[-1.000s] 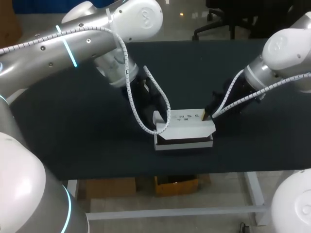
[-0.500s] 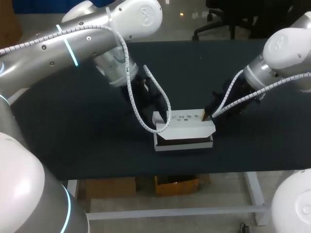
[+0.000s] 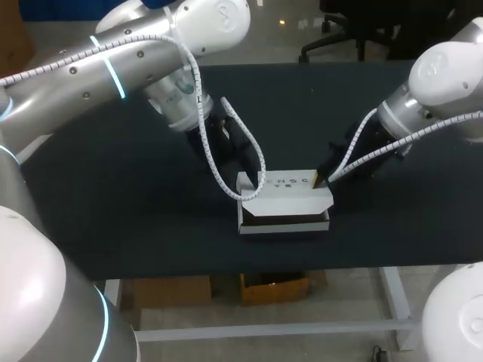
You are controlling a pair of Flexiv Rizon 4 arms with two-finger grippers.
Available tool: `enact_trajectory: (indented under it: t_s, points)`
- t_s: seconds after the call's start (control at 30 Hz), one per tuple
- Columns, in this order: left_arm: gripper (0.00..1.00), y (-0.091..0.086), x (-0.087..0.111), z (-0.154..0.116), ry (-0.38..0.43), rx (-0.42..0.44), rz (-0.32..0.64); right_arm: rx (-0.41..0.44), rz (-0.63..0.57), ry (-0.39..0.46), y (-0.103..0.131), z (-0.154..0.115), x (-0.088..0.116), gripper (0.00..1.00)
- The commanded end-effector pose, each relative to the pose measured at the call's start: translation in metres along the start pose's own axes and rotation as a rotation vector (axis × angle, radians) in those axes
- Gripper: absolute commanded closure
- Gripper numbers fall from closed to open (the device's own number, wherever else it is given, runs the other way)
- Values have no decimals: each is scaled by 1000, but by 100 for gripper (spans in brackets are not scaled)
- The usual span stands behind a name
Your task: Assemble the packaging by folding the flat box into shape, placing the metal phone stand inside, and closing the box properly
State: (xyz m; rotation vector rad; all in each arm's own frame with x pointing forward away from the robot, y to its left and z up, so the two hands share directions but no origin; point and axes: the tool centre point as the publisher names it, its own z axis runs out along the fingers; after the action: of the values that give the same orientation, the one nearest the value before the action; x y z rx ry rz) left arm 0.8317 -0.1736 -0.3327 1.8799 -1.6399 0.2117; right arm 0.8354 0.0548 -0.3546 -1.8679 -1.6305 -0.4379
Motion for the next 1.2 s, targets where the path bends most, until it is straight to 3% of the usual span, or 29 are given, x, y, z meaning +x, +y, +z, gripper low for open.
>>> enact_trajectory:
  t_s: [0.03,1.2]
  points:
    - [52,-7,8,3,-3,-31,-2,11,2,0,0,3,7,57]
    - [51,-2,12,-2,-6,-113,-38,60,7,26,-5,1,16,55]
